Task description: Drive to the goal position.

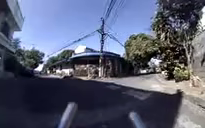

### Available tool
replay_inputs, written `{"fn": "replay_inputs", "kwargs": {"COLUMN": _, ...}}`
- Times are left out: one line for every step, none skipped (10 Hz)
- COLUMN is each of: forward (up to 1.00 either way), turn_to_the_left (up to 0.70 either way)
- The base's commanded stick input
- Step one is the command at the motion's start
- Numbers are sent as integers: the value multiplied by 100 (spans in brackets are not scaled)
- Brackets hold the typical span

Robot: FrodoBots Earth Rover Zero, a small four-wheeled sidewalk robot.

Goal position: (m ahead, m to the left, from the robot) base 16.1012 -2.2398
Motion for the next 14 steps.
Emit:
{"fn": "replay_inputs", "kwargs": {"forward": 100, "turn_to_the_left": -40}}
{"fn": "replay_inputs", "kwargs": {"forward": 100, "turn_to_the_left": -40}}
{"fn": "replay_inputs", "kwargs": {"forward": 100, "turn_to_the_left": -40}}
{"fn": "replay_inputs", "kwargs": {"forward": 100, "turn_to_the_left": -40}}
{"fn": "replay_inputs", "kwargs": {"forward": 100, "turn_to_the_left": -40}}
{"fn": "replay_inputs", "kwargs": {"forward": 100, "turn_to_the_left": -40}}
{"fn": "replay_inputs", "kwargs": {"forward": 100, "turn_to_the_left": -40}}
{"fn": "replay_inputs", "kwargs": {"forward": 100, "turn_to_the_left": -40}}
{"fn": "replay_inputs", "kwargs": {"forward": 100, "turn_to_the_left": -40}}
{"fn": "replay_inputs", "kwargs": {"forward": 100, "turn_to_the_left": -1}}
{"fn": "replay_inputs", "kwargs": {"forward": 100, "turn_to_the_left": 15}}
{"fn": "replay_inputs", "kwargs": {"forward": 100, "turn_to_the_left": 21}}
{"fn": "replay_inputs", "kwargs": {"forward": 100, "turn_to_the_left": 11}}
{"fn": "replay_inputs", "kwargs": {"forward": 100, "turn_to_the_left": 5}}
